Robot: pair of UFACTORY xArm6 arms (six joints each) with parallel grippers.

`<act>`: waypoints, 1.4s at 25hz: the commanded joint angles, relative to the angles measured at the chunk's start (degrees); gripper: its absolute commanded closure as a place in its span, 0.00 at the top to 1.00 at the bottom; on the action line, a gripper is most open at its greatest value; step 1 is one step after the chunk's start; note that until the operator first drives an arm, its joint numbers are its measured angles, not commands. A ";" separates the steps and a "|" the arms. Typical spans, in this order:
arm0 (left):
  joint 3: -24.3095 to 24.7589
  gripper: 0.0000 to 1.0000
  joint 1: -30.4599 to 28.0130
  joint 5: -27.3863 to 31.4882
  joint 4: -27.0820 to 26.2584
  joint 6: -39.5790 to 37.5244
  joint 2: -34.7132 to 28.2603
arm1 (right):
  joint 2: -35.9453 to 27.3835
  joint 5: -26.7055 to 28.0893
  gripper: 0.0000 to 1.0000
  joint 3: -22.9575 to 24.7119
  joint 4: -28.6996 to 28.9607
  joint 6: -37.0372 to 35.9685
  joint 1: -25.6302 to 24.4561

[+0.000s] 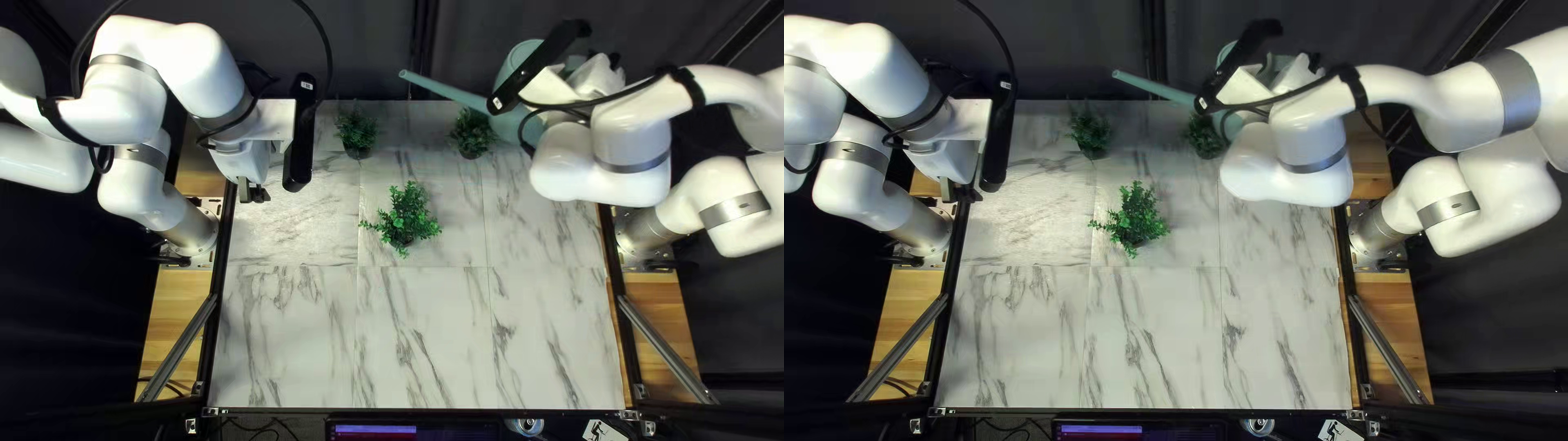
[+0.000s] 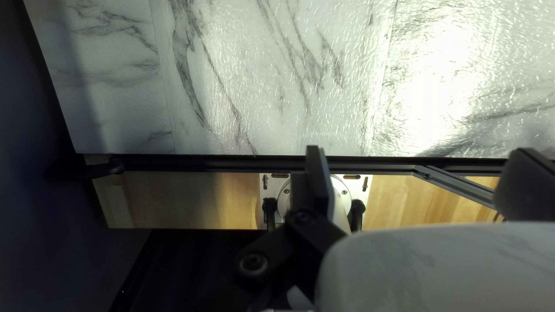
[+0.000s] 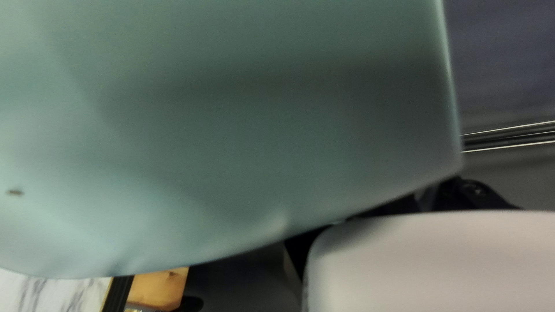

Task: Lift water spout off of table. Pick up water spout to simulate watering fake plants

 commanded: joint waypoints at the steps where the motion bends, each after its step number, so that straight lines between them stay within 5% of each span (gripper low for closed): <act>1: 0.00 1.00 0.00 0.00 0.00 0.00 0.00 | 2.30 -0.76 0.00 -0.03 -2.69 -2.35 -1.28; 22: 0.00 1.00 0.00 0.00 0.00 0.00 0.00 | 21.24 9.34 0.00 -14.59 -16.84 -8.91 -1.63; 29: 0.00 1.00 0.00 0.00 0.00 0.00 0.00 | 25.52 11.47 0.00 -15.52 -17.09 -9.72 -2.64; 35: 0.00 1.00 0.00 0.00 0.00 0.00 0.00 | 21.99 9.81 0.00 -13.94 -16.74 -15.18 -0.55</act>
